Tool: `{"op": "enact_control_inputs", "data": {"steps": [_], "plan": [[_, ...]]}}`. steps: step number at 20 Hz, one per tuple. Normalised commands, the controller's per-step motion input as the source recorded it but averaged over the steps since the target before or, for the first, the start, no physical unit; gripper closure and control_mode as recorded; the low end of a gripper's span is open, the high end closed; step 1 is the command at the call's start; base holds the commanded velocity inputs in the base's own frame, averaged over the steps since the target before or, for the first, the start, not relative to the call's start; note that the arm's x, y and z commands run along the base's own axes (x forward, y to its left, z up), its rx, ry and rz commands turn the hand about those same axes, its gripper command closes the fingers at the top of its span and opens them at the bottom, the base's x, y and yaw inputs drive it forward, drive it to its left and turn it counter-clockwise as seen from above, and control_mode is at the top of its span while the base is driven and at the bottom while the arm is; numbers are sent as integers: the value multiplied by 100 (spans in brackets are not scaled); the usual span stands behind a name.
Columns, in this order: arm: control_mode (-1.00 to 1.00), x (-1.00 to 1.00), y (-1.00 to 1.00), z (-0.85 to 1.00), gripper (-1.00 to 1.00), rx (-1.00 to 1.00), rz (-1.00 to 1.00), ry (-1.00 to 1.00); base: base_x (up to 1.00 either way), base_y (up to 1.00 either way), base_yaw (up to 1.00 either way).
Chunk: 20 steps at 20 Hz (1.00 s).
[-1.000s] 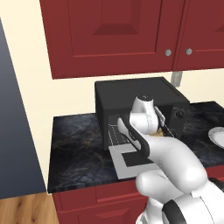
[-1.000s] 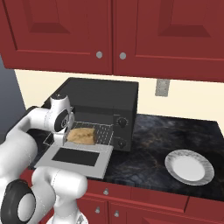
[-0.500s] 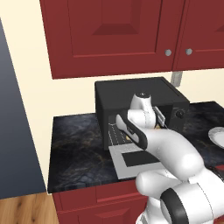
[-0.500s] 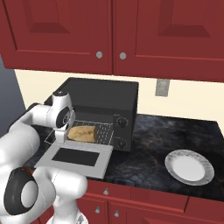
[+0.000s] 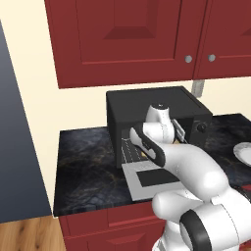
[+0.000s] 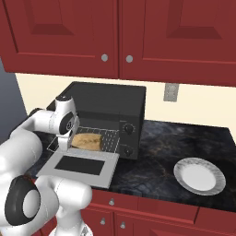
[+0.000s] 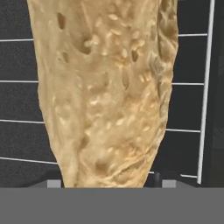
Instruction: Pull the toaster oven rack outwards. Pick up the baguette from the plate and place it on the toaster oven rack. Close the toaster oven door fully and set the temperature to the lowest setting.
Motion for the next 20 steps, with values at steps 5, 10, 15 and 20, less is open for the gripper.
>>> {"op": "enact_control_inputs", "data": {"steps": [5, 10, 15, 20], "plan": [[-100, 0, 0, 2, -100, 0, 0, 0, 0, 0, 0], [-100, -21, 0, 37, -100, 0, 0, -5, 0, 0, 0], [-100, -27, -1, 49, -100, 0, 0, -9, 0, 0, 0], [-100, -42, -1, 22, -100, 0, 0, -7, 0, 0, 0]]}}
